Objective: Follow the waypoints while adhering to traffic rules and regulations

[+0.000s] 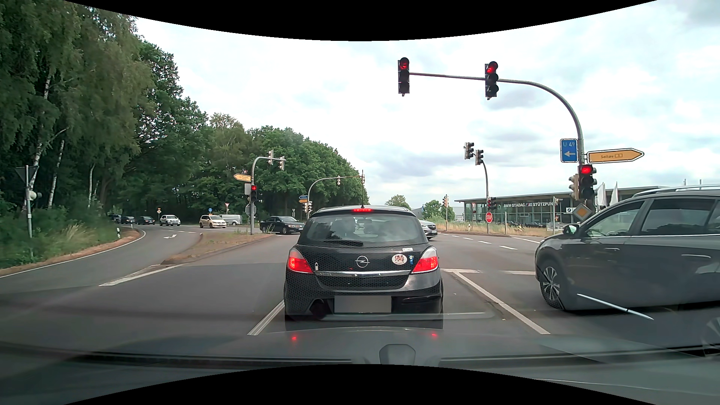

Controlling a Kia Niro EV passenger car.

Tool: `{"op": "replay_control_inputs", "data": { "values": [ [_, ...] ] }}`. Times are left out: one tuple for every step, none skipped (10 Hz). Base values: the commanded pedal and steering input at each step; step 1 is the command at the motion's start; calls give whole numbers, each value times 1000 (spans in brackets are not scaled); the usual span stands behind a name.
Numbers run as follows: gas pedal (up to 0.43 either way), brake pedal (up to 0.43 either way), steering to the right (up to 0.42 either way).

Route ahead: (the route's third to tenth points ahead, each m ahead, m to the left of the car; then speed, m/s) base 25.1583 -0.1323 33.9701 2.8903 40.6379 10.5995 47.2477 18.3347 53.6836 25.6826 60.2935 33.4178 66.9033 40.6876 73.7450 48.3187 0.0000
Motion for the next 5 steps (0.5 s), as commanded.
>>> {"op": "replay_control_inputs", "data": {
  "values": [
    [0,226,-4],
    [0,232,-4],
    [0,232,-4],
    [0,232,-4],
    [0,232,-4]
  ]
}}
